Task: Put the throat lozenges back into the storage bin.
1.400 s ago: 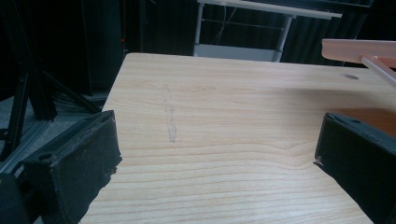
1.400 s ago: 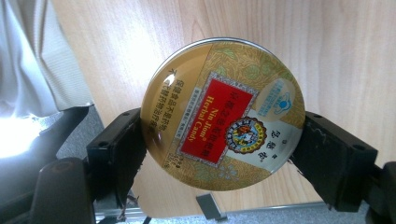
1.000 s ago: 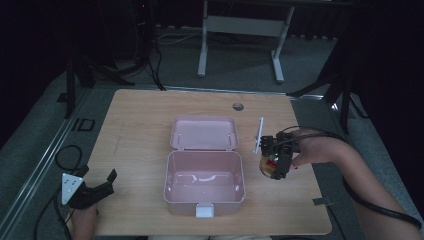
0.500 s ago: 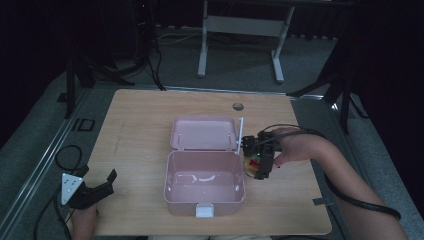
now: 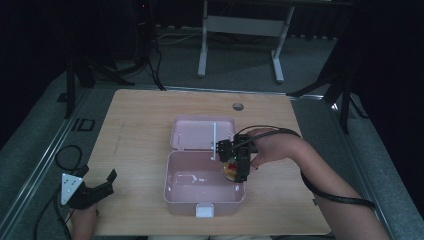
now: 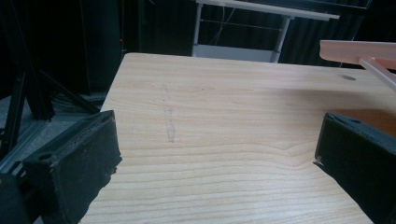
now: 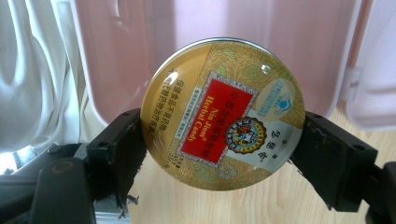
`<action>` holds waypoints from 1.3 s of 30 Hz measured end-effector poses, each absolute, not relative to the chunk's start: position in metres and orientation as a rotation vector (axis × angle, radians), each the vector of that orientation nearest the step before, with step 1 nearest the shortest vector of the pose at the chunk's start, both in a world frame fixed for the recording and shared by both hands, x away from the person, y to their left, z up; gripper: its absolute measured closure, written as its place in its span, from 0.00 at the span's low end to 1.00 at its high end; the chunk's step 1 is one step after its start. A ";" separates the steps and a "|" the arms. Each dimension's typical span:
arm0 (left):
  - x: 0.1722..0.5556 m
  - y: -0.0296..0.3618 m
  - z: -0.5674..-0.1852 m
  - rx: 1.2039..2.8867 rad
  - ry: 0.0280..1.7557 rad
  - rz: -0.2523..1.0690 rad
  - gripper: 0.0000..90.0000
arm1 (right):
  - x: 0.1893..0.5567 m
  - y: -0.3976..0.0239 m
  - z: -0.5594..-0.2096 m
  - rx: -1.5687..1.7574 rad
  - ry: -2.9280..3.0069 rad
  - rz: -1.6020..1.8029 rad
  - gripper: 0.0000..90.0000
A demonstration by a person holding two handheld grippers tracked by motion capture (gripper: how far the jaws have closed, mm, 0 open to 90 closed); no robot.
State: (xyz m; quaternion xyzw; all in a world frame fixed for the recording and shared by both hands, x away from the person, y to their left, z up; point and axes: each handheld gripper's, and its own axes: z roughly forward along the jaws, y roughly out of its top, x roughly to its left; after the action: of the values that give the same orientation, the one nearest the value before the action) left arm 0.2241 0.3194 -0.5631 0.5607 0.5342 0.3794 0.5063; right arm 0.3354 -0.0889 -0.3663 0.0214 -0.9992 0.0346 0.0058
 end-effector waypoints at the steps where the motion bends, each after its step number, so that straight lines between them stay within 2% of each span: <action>1: 0.224 0.319 -0.563 1.352 1.289 0.915 0.00 | 0.335 -0.087 -0.367 0.074 -3.129 0.106 0.22; 8: 0.224 0.319 -0.563 1.352 1.288 0.914 0.00 | 0.333 -0.079 -0.376 0.094 -3.117 0.094 0.23; 26: 0.224 0.319 -0.563 1.358 1.289 0.915 0.00 | 0.334 -0.084 -0.443 0.086 -3.045 0.079 0.22; 39: 0.224 0.319 -0.563 1.360 1.288 0.912 0.00 | 0.334 -0.086 -0.454 0.048 -3.043 0.069 0.21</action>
State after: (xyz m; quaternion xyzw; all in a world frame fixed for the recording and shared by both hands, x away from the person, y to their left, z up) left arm 0.2245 0.3193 -0.5630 0.5637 0.5336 0.3778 0.5049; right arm 0.3342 -0.0864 -0.4535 0.0158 -0.9984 0.0228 0.0486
